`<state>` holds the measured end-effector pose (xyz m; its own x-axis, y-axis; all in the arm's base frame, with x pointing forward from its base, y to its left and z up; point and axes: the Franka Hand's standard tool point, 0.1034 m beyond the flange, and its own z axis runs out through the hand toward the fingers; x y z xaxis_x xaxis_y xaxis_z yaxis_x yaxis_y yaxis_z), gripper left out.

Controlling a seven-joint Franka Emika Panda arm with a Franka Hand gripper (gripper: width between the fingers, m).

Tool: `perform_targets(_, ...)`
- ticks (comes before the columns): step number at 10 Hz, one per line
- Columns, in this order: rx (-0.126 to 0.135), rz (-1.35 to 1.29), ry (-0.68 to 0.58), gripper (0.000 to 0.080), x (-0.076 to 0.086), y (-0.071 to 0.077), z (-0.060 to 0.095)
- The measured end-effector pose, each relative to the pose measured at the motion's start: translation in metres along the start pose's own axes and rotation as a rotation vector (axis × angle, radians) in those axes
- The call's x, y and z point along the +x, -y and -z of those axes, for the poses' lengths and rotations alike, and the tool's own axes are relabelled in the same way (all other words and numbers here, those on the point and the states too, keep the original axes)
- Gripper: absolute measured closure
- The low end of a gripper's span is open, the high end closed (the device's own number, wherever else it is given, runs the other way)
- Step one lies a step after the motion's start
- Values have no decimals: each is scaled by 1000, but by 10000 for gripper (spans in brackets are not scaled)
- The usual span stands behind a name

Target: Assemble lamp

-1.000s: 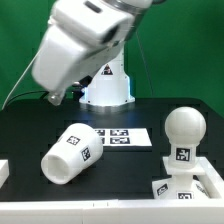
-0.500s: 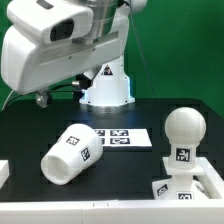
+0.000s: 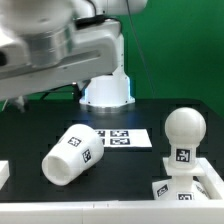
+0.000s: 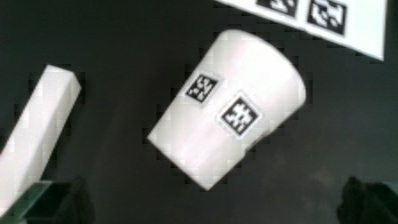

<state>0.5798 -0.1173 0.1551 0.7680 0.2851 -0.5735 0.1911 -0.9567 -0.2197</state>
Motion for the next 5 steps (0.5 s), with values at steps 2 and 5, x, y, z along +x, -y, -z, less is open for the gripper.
perform_targets(2,81,-17,31,101,-9,-4,-9)
perform_targets(5,132,-242,104,101,-13,-8,-22)
